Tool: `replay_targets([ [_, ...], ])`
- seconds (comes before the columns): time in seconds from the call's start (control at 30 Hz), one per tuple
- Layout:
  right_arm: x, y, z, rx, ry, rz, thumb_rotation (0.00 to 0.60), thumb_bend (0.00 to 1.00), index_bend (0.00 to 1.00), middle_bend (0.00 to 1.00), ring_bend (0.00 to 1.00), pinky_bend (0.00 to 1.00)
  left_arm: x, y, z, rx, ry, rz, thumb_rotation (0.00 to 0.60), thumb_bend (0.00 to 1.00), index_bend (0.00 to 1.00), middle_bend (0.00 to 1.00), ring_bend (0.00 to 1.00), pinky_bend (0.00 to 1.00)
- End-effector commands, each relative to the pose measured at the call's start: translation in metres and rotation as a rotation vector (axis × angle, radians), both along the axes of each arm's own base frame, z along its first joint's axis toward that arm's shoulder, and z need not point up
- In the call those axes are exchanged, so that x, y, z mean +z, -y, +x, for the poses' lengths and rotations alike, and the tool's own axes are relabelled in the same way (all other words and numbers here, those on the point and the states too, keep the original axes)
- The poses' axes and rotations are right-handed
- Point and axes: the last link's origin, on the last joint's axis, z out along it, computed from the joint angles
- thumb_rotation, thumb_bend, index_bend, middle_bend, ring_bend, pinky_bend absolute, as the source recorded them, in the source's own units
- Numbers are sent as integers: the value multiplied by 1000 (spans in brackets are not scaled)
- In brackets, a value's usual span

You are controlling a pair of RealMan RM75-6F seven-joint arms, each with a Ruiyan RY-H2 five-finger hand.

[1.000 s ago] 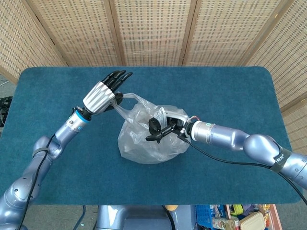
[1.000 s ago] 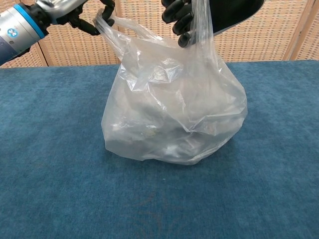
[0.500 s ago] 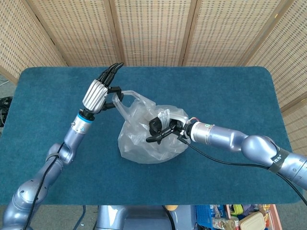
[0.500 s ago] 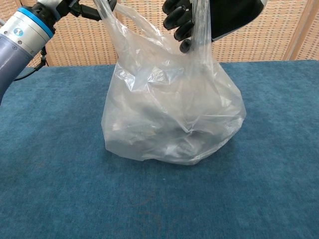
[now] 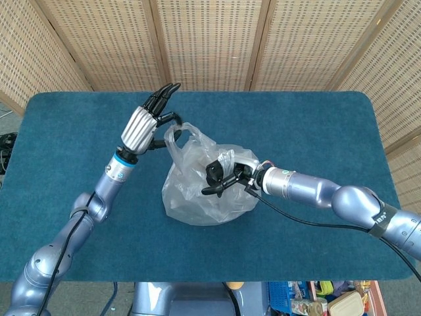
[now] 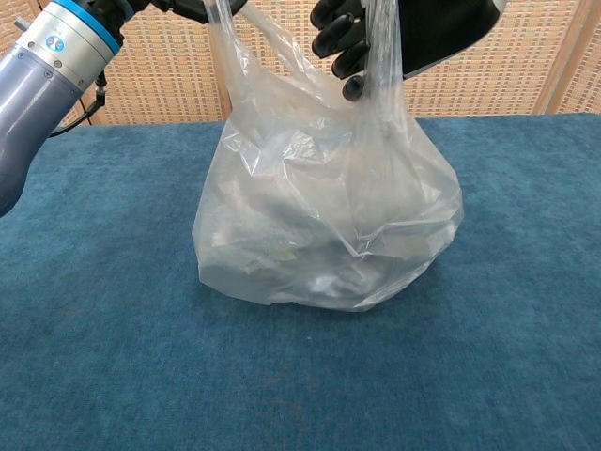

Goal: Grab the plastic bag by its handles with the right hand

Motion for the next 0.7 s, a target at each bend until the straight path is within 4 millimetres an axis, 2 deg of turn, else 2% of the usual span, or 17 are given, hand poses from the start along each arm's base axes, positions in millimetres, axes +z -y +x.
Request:
replay_targets([
  [0.03,2,3,0,-9,8,-17,600,0,727,737,705,579,7,-1,5,-23,25,15,600,293,0,0,27,150],
  [0.33,6,9,-1,-98,102,-130,600,0,714,725,686,566,30,3,18,-131,1,103,600,284,0,0,24,147],
  [0.7,8,6,-1,-98,101,-140,600,0,713,721,680,554,40,3,25,-149,9,126,600,285,0,0,18,148],
])
